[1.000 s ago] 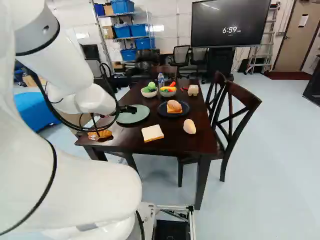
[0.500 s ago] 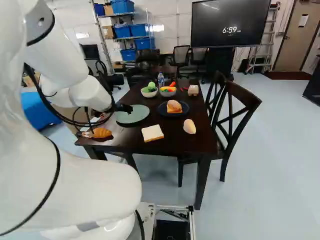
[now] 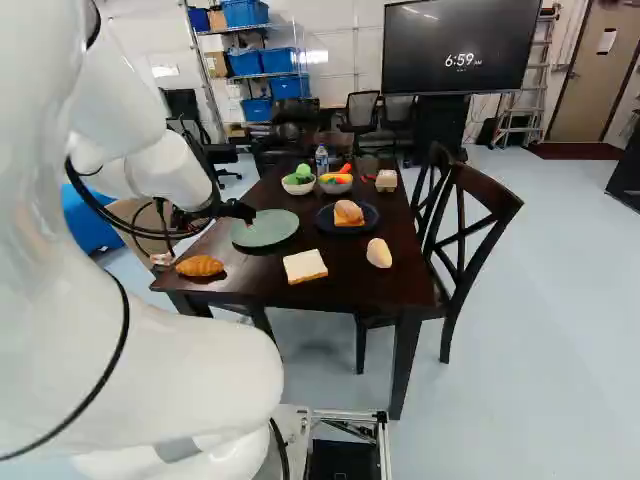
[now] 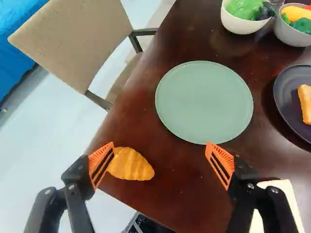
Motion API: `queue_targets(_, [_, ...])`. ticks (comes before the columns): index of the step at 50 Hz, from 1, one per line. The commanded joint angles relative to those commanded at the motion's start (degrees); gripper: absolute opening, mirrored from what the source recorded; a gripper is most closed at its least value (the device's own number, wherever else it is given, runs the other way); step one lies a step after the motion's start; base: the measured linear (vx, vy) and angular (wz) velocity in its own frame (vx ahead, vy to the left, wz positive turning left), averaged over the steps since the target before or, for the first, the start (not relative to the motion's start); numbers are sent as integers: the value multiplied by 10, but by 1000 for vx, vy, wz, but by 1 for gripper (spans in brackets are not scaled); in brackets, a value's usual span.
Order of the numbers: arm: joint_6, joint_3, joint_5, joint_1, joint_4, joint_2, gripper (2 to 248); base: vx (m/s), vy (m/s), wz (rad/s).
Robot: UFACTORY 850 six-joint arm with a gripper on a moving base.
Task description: Move the croissant to the empty plate
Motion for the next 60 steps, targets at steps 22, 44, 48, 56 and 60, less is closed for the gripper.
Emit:
queue_targets(22, [0, -66, -71, 12, -25, -40, 247, 0, 0, 0])
queue_targets(44, [-3, -116, -137, 14, -89, -59, 247, 0, 0, 0])
queue_targets(48, [-18, -127, -152, 18, -98, -64, 247, 0, 0, 0])
queue_targets(56, [-61, -151, -170, 27, -100, -79, 247, 0, 0, 0])
queue_targets(60, [-86, -164, -176, 32, -100, -92, 247, 0, 0, 0])
